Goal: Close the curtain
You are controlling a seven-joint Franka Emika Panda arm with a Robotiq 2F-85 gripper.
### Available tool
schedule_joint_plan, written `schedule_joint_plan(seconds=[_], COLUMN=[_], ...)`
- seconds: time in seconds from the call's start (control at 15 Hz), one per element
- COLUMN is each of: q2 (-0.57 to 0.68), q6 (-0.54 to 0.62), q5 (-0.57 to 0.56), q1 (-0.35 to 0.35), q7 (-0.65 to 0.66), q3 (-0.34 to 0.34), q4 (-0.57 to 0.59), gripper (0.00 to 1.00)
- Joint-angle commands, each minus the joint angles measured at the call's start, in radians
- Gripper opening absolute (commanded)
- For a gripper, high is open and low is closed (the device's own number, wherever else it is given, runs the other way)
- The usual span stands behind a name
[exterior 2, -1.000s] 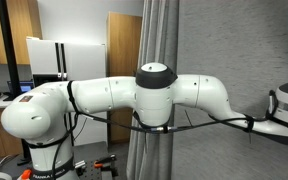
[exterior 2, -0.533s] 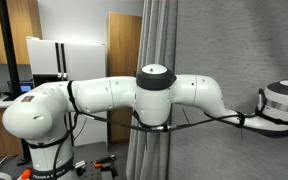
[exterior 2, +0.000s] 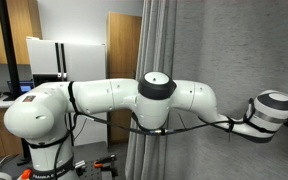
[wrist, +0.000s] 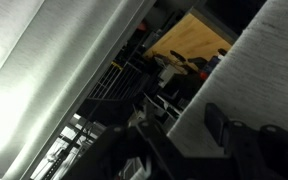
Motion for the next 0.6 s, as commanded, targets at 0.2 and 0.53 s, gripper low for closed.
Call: schedule_joint_plan(seconds=[0.2, 0.53], q2=[-0.002, -0.031], q6=[0.103, 0.241], q5=[0.035, 0.056], q1=[-0.003, 0.055], q7=[-0.125, -0.293], q3=[0.114, 0.238], q4=[0.043, 0.026], gripper=[1.00, 1.00])
